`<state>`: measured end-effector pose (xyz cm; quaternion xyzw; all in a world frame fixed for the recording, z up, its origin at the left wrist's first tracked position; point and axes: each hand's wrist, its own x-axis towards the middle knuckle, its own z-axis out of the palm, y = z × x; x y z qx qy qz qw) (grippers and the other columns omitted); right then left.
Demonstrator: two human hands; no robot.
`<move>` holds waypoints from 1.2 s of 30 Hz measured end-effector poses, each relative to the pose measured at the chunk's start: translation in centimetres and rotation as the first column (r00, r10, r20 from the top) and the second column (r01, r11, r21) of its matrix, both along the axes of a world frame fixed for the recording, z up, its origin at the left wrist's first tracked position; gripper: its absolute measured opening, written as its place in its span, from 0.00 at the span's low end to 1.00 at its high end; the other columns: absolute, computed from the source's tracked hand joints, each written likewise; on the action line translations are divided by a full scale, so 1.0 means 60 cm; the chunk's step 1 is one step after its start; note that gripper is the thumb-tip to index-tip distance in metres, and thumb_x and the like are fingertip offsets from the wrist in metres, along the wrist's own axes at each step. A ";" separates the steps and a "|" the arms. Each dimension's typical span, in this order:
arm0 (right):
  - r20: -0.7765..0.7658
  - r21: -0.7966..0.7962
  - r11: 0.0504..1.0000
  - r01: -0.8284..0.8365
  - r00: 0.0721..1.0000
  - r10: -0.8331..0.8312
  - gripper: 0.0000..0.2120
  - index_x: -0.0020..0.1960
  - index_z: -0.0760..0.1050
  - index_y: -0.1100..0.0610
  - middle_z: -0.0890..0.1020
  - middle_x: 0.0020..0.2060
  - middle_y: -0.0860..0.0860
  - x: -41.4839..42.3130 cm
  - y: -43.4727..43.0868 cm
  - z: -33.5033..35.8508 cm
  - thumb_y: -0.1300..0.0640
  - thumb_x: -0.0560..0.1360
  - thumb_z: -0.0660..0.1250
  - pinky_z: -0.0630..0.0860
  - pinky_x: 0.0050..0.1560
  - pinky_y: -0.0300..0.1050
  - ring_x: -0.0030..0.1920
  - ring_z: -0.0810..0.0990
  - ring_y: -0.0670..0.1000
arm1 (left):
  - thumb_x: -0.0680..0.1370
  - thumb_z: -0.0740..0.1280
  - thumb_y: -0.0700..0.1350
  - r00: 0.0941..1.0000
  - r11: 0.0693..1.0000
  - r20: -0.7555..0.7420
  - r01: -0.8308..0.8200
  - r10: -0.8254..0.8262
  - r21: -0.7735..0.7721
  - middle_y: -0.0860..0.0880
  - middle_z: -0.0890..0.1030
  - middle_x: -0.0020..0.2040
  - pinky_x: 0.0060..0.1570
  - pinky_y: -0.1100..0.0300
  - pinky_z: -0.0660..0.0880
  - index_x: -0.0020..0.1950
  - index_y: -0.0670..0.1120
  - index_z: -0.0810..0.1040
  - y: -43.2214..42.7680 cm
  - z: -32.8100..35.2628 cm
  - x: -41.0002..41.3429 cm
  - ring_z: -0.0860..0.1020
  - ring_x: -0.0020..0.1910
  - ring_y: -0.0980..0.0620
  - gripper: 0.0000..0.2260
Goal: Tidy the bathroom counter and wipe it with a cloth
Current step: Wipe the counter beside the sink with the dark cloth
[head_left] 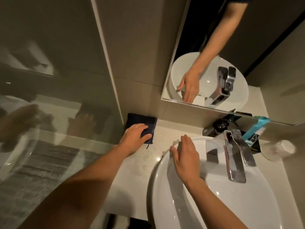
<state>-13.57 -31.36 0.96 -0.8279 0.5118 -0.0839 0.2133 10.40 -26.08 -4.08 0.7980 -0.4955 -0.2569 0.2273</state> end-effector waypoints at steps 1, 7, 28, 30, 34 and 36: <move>-0.061 0.007 1.000 -0.006 0.998 0.006 0.33 0.80 0.57 0.59 0.61 0.80 0.55 -0.006 0.004 -0.009 0.40 0.83 0.56 0.61 0.76 0.54 0.80 0.58 0.57 | 0.80 0.66 0.59 0.995 0.996 0.048 0.084 -0.085 0.026 0.49 0.69 0.78 0.77 0.52 0.60 0.77 0.49 0.69 -0.011 -0.007 0.007 0.64 0.78 0.47 0.28; -0.173 0.001 1.000 -0.020 0.985 0.020 0.38 0.82 0.36 0.58 0.38 0.82 0.53 -0.003 0.018 -0.040 0.36 0.82 0.41 0.40 0.80 0.51 0.82 0.37 0.51 | 0.80 0.59 0.66 0.899 0.937 0.269 0.322 -0.347 0.133 0.51 0.53 0.84 0.79 0.51 0.50 0.83 0.50 0.52 -0.037 -0.052 0.053 0.50 0.82 0.50 0.37; -0.218 -0.010 0.999 -0.034 0.975 0.031 0.37 0.82 0.38 0.58 0.39 0.82 0.53 -0.005 0.014 -0.051 0.37 0.82 0.40 0.41 0.80 0.52 0.82 0.38 0.51 | 0.86 0.57 0.51 0.988 0.991 0.088 0.130 -0.126 -0.043 0.56 0.63 0.80 0.77 0.58 0.50 0.75 0.55 0.71 0.060 -0.072 0.003 0.56 0.80 0.57 0.18; -0.217 -0.006 0.999 -0.037 0.976 0.035 0.37 0.82 0.38 0.58 0.39 0.82 0.53 -0.005 0.015 -0.051 0.37 0.82 0.40 0.41 0.80 0.53 0.82 0.38 0.52 | 0.85 0.57 0.52 0.991 0.993 0.076 0.112 -0.108 -0.048 0.56 0.64 0.79 0.78 0.55 0.52 0.75 0.54 0.72 0.090 -0.071 -0.010 0.57 0.80 0.57 0.18; -0.219 0.002 0.999 -0.047 0.975 0.047 0.37 0.82 0.37 0.59 0.40 0.82 0.54 -0.008 0.018 -0.049 0.37 0.82 0.40 0.42 0.81 0.54 0.82 0.39 0.52 | 0.83 0.55 0.54 0.997 0.997 0.035 0.073 -0.072 -0.040 0.55 0.66 0.79 0.76 0.57 0.51 0.74 0.53 0.73 0.155 -0.066 -0.043 0.59 0.80 0.56 0.21; -0.221 -0.007 0.999 -0.049 0.974 0.046 0.37 0.82 0.38 0.59 0.40 0.82 0.55 -0.009 0.017 -0.051 0.37 0.82 0.40 0.42 0.81 0.54 0.82 0.40 0.53 | 0.84 0.56 0.53 0.998 0.998 0.028 0.050 -0.049 -0.039 0.55 0.67 0.78 0.76 0.59 0.50 0.75 0.53 0.72 0.185 -0.062 -0.061 0.58 0.79 0.58 0.20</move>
